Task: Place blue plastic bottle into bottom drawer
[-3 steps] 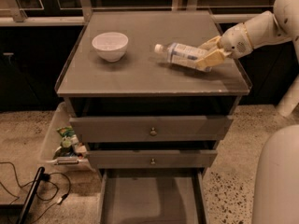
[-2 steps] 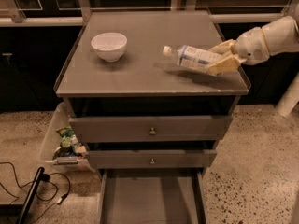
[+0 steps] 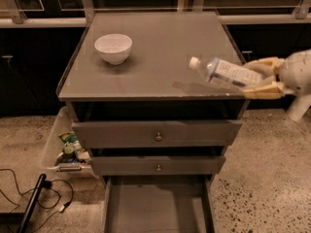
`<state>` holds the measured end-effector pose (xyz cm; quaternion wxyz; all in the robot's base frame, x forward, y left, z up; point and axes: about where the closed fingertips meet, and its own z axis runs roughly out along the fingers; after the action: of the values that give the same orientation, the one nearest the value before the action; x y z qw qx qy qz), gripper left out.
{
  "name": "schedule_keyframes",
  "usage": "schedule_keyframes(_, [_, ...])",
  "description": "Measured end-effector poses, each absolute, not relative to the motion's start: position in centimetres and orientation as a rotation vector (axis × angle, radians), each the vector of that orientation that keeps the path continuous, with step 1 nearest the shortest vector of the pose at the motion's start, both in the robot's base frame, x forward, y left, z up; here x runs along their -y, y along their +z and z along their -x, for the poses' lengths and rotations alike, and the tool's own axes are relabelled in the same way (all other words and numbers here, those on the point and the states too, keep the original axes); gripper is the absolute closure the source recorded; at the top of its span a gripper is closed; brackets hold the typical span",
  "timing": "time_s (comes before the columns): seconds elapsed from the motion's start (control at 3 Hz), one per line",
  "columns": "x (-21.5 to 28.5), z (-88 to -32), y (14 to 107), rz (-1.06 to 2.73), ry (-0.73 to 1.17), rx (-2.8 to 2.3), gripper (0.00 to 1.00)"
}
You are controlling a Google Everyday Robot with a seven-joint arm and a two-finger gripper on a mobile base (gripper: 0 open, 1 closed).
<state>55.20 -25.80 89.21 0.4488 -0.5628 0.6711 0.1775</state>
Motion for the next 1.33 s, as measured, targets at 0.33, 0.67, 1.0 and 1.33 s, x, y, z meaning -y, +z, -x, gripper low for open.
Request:
schedule_keyframes(0.33, [26.5,-50.3,86.8,1.385,0.378,-1.67,1.0])
schedule_keyframes(0.67, [25.6,-47.5,80.5,1.391,0.384,-1.773,1.0])
schedule_keyframes(1.0, [23.9,-45.7,77.1,1.421,0.455,-1.808,1.0])
schedule_keyframes(1.33, [23.9,-45.7,77.1,1.421,0.455,-1.808,1.0])
